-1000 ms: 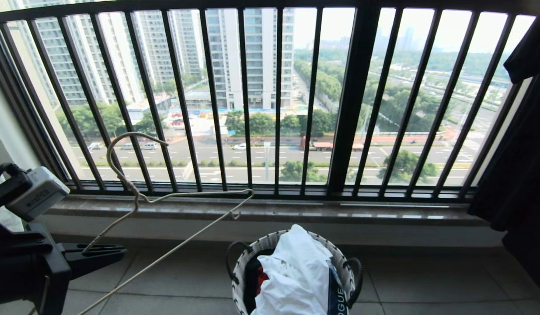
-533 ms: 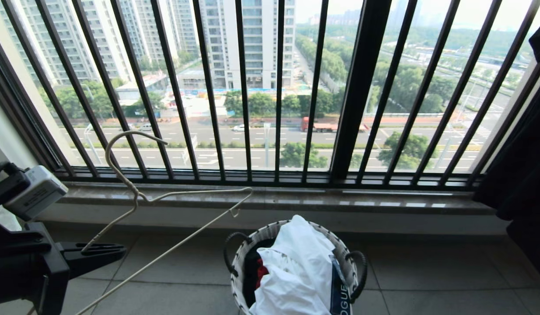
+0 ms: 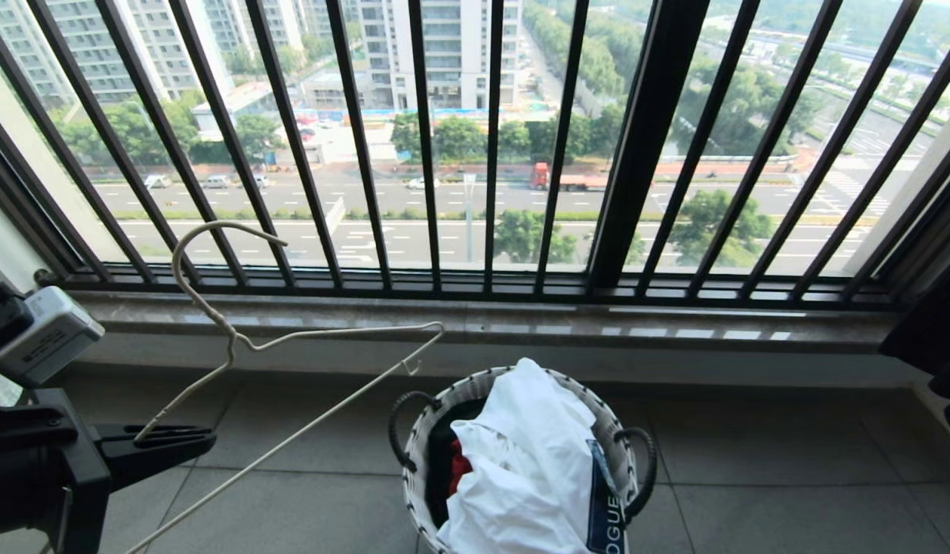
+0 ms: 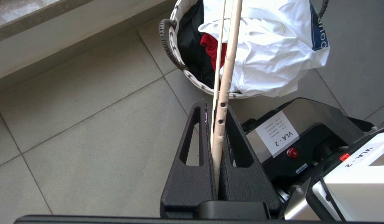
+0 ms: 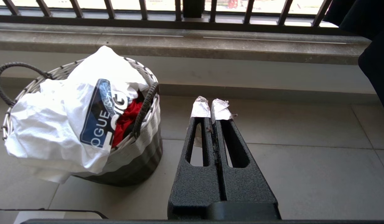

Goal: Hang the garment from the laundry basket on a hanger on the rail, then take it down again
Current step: Pick up clothes from the basket

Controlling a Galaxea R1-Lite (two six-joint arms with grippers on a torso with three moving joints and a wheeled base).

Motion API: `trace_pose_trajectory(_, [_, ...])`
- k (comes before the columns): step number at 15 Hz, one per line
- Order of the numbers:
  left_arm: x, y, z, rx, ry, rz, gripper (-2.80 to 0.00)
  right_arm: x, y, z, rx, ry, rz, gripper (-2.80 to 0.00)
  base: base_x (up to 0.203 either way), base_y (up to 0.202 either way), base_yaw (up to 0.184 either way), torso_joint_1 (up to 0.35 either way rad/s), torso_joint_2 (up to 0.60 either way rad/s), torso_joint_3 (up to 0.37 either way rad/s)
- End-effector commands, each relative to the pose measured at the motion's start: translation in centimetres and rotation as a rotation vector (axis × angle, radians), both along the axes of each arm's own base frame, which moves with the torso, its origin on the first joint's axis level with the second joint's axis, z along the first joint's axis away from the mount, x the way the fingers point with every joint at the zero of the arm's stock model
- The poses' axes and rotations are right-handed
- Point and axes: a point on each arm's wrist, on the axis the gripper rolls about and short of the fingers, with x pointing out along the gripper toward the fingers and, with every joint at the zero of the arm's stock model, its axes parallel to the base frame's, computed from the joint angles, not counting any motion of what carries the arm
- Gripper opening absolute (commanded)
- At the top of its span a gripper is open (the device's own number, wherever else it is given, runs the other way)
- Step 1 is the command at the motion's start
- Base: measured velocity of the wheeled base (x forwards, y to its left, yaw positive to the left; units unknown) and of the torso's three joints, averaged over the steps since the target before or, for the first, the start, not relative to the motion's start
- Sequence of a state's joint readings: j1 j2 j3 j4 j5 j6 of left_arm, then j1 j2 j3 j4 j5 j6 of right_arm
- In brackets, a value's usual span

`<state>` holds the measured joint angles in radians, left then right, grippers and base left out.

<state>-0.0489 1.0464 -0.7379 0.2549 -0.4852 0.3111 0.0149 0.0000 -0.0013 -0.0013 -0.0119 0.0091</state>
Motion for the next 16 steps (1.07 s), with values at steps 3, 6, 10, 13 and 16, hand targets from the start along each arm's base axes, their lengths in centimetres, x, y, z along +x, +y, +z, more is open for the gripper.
trace_pose_trajectory(3, [-0.33, 0.01, 0.16, -0.001, -0.014, -0.003, -2.80, 0.01, 0.00, 0.01, 0.000, 0.001, 0.002, -2.80, 0.000, 0.000, 0.000, 0.004, 0.00, -0.191])
trace_pose_trajectory(6, [-0.30, 0.01, 0.10, 0.000, -0.011, -0.003, -2.80, 0.00, 0.00, 0.01, 0.000, 0.000, 0.000, -2.80, 0.000, 0.000, 0.000, 0.002, 0.00, -0.194])
trace_pose_trajectory(10, [-0.33, 0.01, 0.12, 0.001, -0.013, -0.004, -2.80, 0.00, 0.00, 0.01, 0.000, -0.001, 0.000, -2.80, 0.000, 0.000, 0.000, 0.005, 0.00, -0.204])
trace_pose_trajectory(13, [-0.33, 0.01, 0.12, 0.001, -0.013, -0.004, -2.80, 0.00, 0.00, 0.01, 0.000, -0.001, 0.002, -2.80, 0.000, 0.000, 0.000, 0.002, 0.00, -0.193])
trace_pose_trajectory(16, [-0.33, 0.01, 0.16, 0.000, -0.014, -0.004, -2.80, 0.01, 0.00, 0.01, -0.001, 0.001, 0.001, -2.80, 0.000, 0.000, 0.000, 0.004, 0.00, -0.194])
